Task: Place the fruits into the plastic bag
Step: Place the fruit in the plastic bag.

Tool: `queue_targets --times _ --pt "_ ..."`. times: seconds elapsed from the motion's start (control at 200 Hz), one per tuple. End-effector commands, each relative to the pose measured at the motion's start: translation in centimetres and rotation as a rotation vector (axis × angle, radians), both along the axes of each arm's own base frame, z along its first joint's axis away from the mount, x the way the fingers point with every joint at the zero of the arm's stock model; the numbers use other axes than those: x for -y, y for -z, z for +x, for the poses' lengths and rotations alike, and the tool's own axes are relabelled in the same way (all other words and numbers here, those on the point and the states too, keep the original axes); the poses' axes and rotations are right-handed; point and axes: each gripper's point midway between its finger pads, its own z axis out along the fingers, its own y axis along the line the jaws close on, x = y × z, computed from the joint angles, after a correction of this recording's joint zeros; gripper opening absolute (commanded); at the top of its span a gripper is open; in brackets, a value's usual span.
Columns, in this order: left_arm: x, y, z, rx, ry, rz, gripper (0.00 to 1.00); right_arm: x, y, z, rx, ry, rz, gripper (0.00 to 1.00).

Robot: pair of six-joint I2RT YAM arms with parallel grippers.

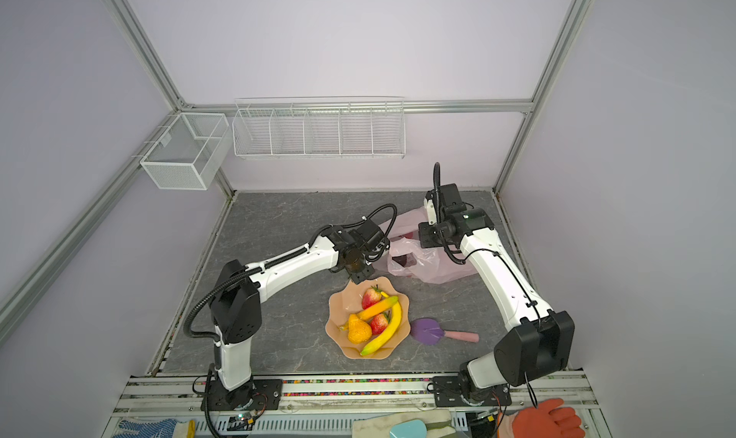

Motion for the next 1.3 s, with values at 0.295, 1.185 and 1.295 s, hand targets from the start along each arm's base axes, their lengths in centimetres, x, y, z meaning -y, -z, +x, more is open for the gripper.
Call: queue_targets --times 0.295,1.185,1.295 --pt "4.7 -0.8 2.1 -0.024 0.114 -0.062 0.26 -0.1 -1.3 -0.3 0.029 -0.03 0.012 0.07" --pt "15.0 -0.7 4.4 -0.073 0.052 -0.402 0.3 -1.0 -0.5 0.2 0.005 -0.031 0.06 0.07" --pt "16.5 -1.1 4.4 -0.1 0.045 -0.479 0.32 -1.2 -0.3 0.3 0.002 -0.031 0.069 0.07"
